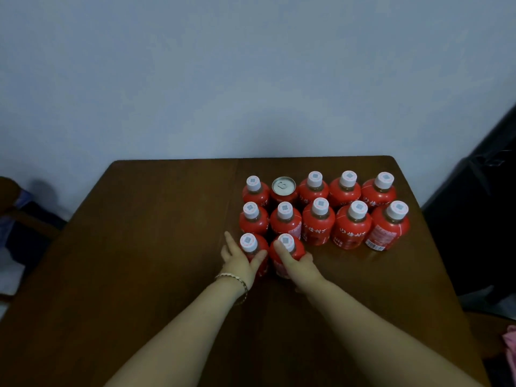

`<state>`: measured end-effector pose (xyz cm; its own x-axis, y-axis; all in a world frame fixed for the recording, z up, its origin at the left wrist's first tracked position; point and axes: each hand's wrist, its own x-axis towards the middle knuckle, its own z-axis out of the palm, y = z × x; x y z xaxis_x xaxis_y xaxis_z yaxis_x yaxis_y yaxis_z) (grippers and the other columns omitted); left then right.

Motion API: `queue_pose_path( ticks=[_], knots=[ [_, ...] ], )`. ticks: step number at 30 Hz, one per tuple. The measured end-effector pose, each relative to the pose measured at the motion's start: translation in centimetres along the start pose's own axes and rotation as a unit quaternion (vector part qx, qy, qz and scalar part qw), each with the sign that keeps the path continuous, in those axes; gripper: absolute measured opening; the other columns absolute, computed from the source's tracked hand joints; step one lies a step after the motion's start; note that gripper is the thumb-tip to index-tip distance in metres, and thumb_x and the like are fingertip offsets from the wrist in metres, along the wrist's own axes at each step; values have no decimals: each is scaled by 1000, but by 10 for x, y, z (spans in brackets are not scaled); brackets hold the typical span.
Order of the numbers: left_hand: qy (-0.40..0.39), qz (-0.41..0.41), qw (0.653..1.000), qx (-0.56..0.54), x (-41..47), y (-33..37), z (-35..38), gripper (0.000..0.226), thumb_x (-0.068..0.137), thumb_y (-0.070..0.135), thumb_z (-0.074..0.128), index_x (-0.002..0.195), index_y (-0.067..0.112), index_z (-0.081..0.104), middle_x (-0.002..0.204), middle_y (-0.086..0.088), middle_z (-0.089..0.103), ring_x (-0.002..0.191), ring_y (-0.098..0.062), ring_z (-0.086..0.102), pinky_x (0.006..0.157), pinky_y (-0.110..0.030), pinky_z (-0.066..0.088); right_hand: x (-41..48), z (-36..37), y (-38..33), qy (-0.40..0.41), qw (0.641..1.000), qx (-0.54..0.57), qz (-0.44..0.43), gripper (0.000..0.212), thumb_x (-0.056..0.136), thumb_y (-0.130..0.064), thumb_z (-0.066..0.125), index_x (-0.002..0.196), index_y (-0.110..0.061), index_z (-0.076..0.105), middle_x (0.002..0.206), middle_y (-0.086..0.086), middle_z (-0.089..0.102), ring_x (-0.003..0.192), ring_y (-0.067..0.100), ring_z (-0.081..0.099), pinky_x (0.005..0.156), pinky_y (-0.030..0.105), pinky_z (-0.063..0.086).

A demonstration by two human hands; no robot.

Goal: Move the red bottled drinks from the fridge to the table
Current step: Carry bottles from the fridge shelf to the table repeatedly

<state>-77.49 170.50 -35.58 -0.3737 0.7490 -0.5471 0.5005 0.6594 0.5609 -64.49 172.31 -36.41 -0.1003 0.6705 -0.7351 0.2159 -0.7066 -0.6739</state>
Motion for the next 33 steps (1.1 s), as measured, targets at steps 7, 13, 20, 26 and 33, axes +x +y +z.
queue_pose_path(
  ticks=[7, 13, 20, 26, 33],
  knots=[
    [-79, -3, 961, 263, -46, 0, -13, 50, 92, 45, 47, 126, 8, 48, 127, -12, 51, 114, -26, 53, 93, -33, 44, -50, -22, 24, 17, 986, -119, 112, 55, 98, -45, 37, 134, -5, 42, 127, 13, 58, 113, 25, 58, 94, 35, 49],
    [-162, 147, 925, 309, -90, 6, -20, 31, 94, 37, 46, 77, 15, 58, 67, 1, 51, 80, -19, 55, 72, -26, 40, -109, -40, 30, 56, 974, -209, 62, 41, 98, -33, 42, 124, -4, 53, 82, 3, 58, 63, 12, 53, 56, 23, 43],
    [-198, 324, 842, 382, -172, 24, -8, 29, 94, 36, 47, 94, 13, 63, 86, -6, 62, 81, -20, 58, 79, -30, 49, -222, -62, 85, 197, 958, -205, 36, 38, 98, -33, 45, 123, -5, 55, 115, 12, 64, 100, 24, 63, 83, 31, 52],
    [-270, 502, 709, 415, -318, 40, 50, 22, 94, 34, 46, 89, 15, 56, 84, -4, 58, 78, -20, 54, 71, -27, 44, -378, -102, 184, 344, 920, -173, 75, 29, 94, -28, 48, 106, -7, 65, 101, 10, 63, 82, 18, 53, 72, 27, 44],
    [-345, 620, 548, 442, -527, 3, 144, 25, 92, 32, 49, 92, 13, 66, 92, -7, 67, 82, -20, 60, 78, -26, 49, -568, -123, 321, 478, 867, -45, 132, 33, 94, -25, 49, 116, -4, 63, 95, 8, 63, 81, 20, 58, 55, 20, 42]
  ],
)
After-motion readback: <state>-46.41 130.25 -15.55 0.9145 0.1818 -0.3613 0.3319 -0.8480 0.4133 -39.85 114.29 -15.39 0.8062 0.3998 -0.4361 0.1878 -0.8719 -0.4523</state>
